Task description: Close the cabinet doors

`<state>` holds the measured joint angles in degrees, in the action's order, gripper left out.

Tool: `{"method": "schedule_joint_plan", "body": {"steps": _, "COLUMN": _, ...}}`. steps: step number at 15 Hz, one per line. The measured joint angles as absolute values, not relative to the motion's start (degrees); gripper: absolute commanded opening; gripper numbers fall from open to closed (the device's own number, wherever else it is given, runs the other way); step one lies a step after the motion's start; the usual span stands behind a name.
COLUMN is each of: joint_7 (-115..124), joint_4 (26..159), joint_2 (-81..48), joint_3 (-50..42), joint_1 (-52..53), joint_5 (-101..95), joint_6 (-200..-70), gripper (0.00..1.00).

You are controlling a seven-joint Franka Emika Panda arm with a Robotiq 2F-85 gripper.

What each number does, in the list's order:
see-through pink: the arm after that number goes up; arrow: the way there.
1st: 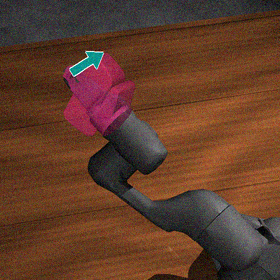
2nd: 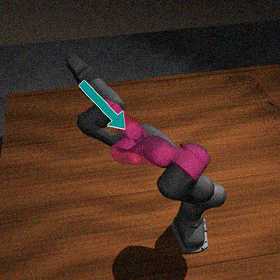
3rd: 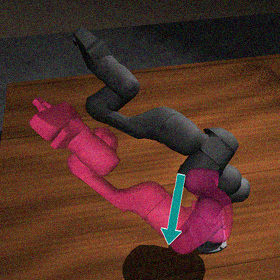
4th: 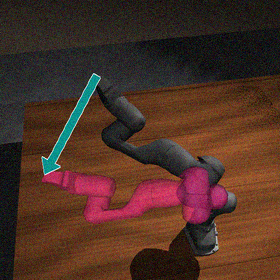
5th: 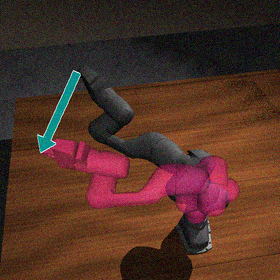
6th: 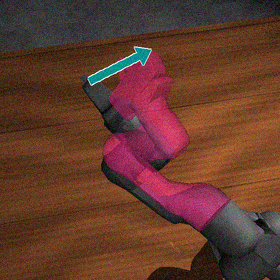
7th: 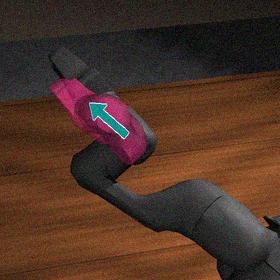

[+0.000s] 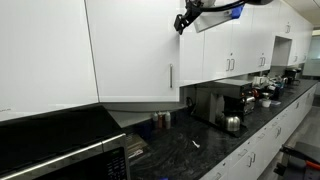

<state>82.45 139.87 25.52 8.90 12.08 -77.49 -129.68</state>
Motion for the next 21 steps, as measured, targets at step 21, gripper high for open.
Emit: {"method": "schedule_joint_plan", "body": {"steps": 21, "joint_7": 47.34, "joint_4": 126.37, "joint_2": 17.45, "joint_3": 4.58, "joint_1": 9.28, "joint_5": -32.41, "joint_6": -127.06, "gripper": 1.0}}
